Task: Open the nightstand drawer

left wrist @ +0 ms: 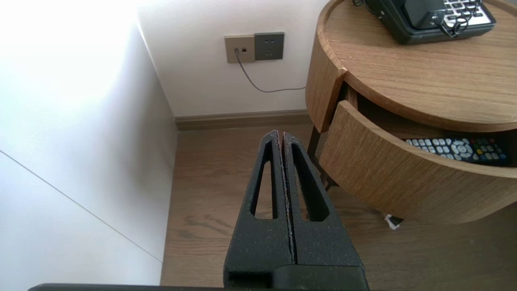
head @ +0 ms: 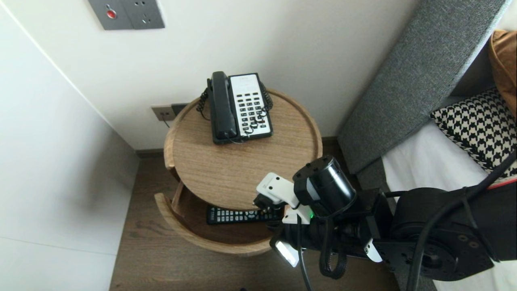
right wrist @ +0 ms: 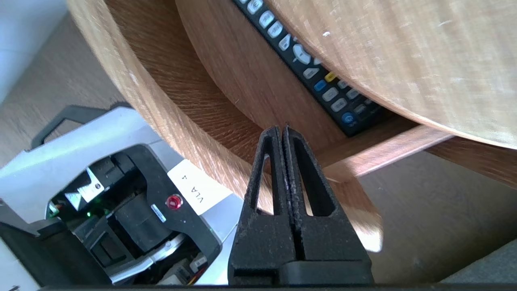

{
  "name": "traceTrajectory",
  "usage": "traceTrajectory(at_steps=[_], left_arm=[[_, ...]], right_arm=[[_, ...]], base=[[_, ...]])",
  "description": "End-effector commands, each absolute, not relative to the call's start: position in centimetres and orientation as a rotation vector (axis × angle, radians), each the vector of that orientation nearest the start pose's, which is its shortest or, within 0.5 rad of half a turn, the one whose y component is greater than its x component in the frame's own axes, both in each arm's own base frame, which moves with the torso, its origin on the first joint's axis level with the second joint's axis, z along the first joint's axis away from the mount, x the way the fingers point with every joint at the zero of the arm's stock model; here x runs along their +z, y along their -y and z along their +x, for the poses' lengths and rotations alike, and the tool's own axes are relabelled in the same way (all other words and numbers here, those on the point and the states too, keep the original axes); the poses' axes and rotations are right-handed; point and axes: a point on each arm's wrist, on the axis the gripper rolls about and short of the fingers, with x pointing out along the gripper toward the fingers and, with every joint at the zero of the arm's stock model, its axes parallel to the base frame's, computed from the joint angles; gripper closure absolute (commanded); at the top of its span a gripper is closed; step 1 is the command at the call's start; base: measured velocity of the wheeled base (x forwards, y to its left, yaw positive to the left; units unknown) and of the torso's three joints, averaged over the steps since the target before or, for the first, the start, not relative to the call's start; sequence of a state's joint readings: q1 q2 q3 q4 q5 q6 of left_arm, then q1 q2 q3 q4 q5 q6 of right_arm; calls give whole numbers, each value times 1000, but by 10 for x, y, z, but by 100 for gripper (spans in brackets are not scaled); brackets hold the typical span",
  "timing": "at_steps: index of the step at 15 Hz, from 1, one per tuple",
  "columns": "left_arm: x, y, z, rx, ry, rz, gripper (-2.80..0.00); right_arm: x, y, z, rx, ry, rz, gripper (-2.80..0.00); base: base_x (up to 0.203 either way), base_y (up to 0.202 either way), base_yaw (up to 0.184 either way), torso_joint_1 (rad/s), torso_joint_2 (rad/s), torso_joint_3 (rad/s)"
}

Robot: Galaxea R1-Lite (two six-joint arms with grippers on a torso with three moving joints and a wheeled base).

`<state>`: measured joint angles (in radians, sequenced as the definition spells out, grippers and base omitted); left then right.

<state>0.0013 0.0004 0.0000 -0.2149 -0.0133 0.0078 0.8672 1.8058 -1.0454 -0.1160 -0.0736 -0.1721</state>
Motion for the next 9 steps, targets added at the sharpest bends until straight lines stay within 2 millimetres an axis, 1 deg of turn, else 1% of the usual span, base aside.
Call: traceTrajectory(at_steps=[1,5,7,9], left_arm=[[86,0,-22,-12,181,9,0],[86,0,-22,-12,181,9,0],[86,0,-22,-12,182,9,0],[86,0,-22,-12,182,9,0]], right_arm=[[153,-257,221,817,-552,-474,0],[147,-258,218,826,-574,-487,0],[144,-259,211,840,-584,-496,0],[138,-259,200,864,-605,-515,0]], base=[[0,0,0,0,0,0],[0,0,0,0,0,0],[0,0,0,0,0,0],[0,0,0,0,0,0]])
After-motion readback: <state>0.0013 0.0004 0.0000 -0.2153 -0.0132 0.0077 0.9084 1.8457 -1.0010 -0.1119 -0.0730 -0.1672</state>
